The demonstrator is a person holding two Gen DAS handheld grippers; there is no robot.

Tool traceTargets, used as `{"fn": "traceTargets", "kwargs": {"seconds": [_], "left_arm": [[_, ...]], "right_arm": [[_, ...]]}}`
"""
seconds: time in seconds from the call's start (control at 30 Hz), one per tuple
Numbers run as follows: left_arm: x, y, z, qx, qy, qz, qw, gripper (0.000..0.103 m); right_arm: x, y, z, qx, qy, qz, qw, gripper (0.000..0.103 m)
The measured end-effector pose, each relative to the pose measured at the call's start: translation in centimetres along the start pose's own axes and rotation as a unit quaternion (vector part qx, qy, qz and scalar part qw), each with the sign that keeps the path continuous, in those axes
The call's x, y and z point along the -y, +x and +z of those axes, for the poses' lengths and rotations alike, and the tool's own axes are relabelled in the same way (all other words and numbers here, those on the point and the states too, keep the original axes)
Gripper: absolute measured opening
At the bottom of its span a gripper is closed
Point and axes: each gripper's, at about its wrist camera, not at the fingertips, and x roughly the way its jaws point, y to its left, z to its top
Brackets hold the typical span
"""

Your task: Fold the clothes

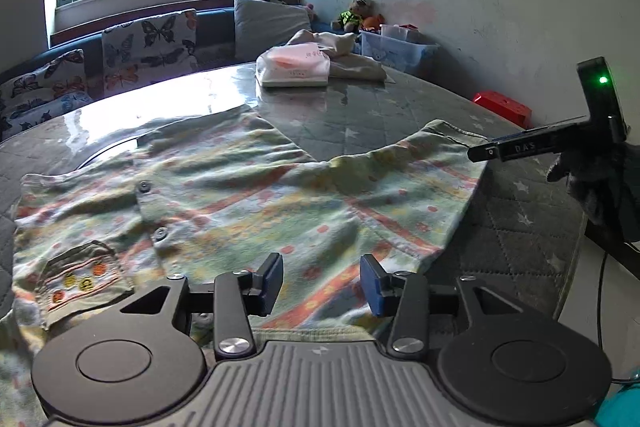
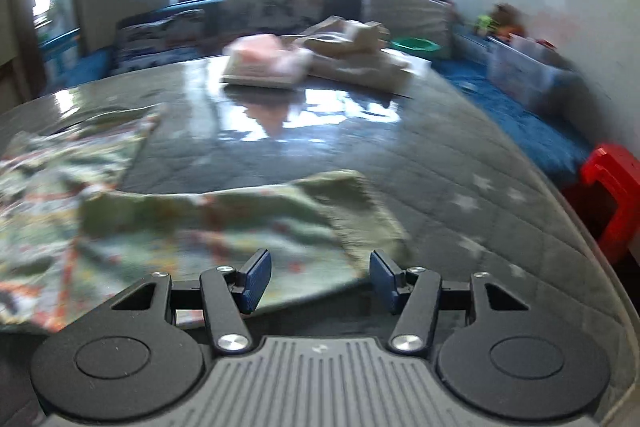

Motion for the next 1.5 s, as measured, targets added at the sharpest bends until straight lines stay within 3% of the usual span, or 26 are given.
{"fn": "traceTargets", "kwargs": {"seconds": [0.3,0.53,0.8,1.0,1.17,1.5], "left_arm": [[0.8,1.3,0.6,-0.016,-0.009,0.009,0.9998,0.062],[1.4,1.7,0.9,-0.021,-0.015,0.016,0.9995,0.067],[2.0,1.9,1.3,-0.019,-0.01,0.017,0.9996,0.069],[2.6,2.1,1.6,-0.017,-0.004,0.016,0.9997,0.071],[2.7,2.4,1.7,-0.02,-0.002,0.014,0.9997,0.071],[2.4,2.8,1.3,-0.028,-0.003,0.012,0.9995,0.071]], "right_arm": [[1.9,1.7,-0.3,0.001,0.05,-0.026,0.998,0.056],[2.1,1.6,-0.1,0.004,0.061,-0.03,0.998,0.045],[2.5,1.8,0.1,0.007,0.07,-0.032,0.997,0.041],[2.3,1.9,0.3,0.003,0.068,-0.017,0.998,0.028],[2.3,1.9,0.5,0.003,0.071,-0.001,0.997,0.01],[2.0,-1.2,2.3,0.033,0.098,0.069,0.992,0.008]]}}
